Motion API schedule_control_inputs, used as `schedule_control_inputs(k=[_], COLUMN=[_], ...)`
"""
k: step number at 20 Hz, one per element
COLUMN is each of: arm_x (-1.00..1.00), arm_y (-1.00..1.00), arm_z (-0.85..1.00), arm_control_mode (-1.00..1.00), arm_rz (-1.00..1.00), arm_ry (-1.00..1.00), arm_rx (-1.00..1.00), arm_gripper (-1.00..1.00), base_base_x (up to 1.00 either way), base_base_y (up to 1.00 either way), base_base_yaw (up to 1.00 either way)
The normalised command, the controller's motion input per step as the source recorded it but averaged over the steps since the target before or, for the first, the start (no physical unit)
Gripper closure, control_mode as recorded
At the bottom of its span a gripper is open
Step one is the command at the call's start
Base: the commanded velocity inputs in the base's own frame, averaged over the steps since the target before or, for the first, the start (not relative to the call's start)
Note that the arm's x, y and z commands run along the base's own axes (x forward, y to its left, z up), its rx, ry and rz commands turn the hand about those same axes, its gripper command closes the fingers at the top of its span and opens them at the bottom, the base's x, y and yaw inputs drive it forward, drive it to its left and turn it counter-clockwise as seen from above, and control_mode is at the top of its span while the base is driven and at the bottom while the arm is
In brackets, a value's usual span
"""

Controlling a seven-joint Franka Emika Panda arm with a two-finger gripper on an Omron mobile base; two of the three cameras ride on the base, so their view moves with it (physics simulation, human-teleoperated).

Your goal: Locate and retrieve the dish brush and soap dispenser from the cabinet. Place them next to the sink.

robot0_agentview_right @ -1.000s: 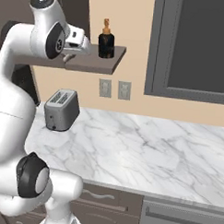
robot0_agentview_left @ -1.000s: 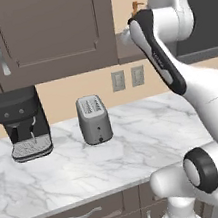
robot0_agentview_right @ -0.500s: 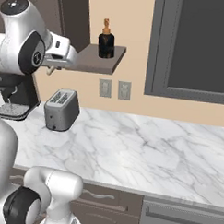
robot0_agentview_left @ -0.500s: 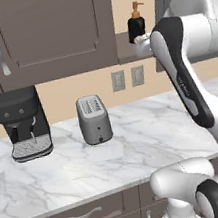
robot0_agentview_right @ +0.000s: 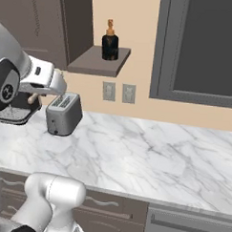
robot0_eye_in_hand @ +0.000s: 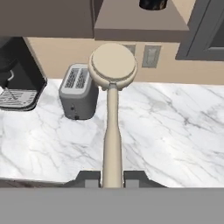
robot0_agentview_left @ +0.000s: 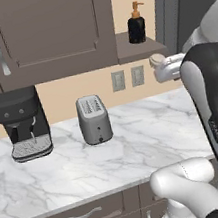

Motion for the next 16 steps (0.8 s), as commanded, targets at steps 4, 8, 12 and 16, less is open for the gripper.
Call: schedule_control_inputs(k=[4, 8, 12, 16], arm_x=[-0.70, -0.55, -0.16, 0.00], arm_y=[0.00, 0.00, 0.00, 0.00], arm_z=[-0.13, -0.09, -0.02, -0.20], arm_control_mode=[-1.00, -1.00, -1.00, -1.00], arm_rz=[0.00, 0.00, 0.00, 0.00], arm_ry=[0.01, 0.01, 0.00, 0.00], arm_rx=[0.00, 0.00, 0.00, 0.00], arm_gripper=[1.00, 1.00, 1.00, 1.00], base_base_x=[0.00, 0.00, 0.00, 0.00], base_base_y=[0.00, 0.00, 0.00, 0.00], base_base_yaw=[0.00, 0.00, 0.00, 0.00])
